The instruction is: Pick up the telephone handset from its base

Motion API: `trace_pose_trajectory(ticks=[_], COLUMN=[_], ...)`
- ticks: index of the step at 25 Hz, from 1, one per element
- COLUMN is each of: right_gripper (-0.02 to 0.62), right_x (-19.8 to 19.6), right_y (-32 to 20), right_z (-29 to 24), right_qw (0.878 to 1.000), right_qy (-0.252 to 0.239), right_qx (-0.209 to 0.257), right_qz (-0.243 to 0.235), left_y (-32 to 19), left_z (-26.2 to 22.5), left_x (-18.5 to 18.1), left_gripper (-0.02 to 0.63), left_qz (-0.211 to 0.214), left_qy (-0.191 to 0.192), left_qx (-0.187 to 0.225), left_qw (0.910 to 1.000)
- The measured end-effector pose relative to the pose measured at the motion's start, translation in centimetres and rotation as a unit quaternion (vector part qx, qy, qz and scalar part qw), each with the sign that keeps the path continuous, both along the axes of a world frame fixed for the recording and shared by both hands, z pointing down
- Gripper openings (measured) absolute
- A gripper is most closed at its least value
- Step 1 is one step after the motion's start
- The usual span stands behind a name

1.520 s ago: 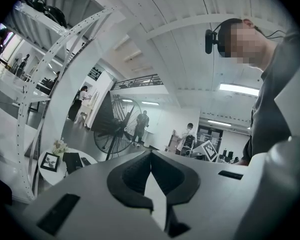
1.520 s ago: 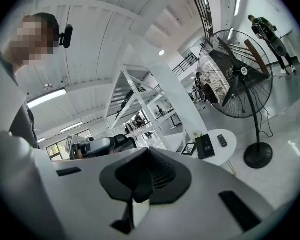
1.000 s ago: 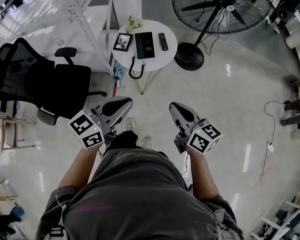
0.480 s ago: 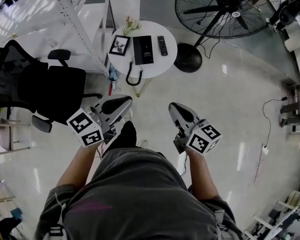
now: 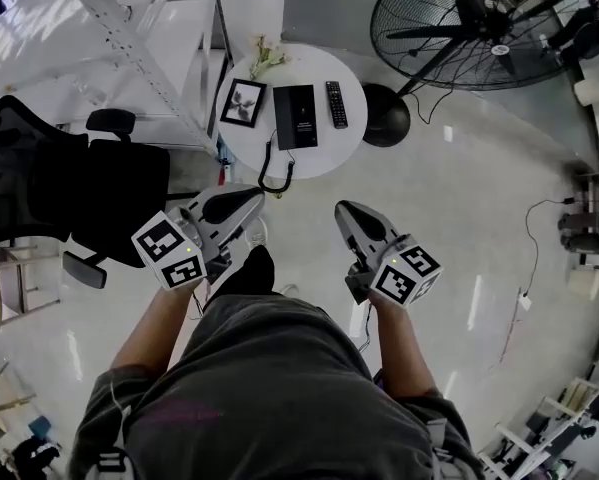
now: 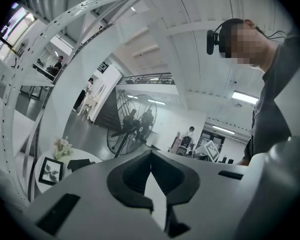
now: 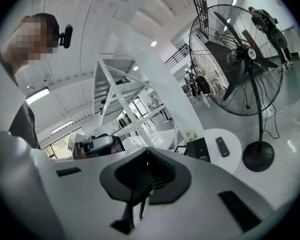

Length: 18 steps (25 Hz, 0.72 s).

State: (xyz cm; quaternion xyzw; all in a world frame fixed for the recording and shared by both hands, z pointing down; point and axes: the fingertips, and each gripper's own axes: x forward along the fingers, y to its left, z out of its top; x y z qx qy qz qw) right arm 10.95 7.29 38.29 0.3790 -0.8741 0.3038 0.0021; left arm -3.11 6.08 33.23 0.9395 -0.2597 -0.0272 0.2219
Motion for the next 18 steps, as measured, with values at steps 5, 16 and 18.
trace_pose_trajectory(ticks=[5, 16, 18], right_gripper=[0.021, 0.021, 0.021], right_x=[-1.9, -4.7, -5.0], right_y=[-4.1, -12.0, -12.8], right_z=[0.1, 0.6, 0.8], right_qw=[1.000, 1.000, 1.000], right_qy=[0.003, 0.007, 0.008], right_qx=[-0.008, -0.021, -0.024], right_qz=[0.005, 0.015, 0.017], left_y=[-4.5, -13.0, -14.0], left_z=[0.0, 0.9, 1.2], left_x=[-2.1, -5.4, -5.9], left_gripper=[0.015, 0.015, 0.015], left_qz=[0.004, 0.015, 0.018], left_qy=[-0.001, -0.003, -0.003], left_qx=[-0.004, -0.016, -0.018], left_qw=[1.0000, 0.9998, 0.9997])
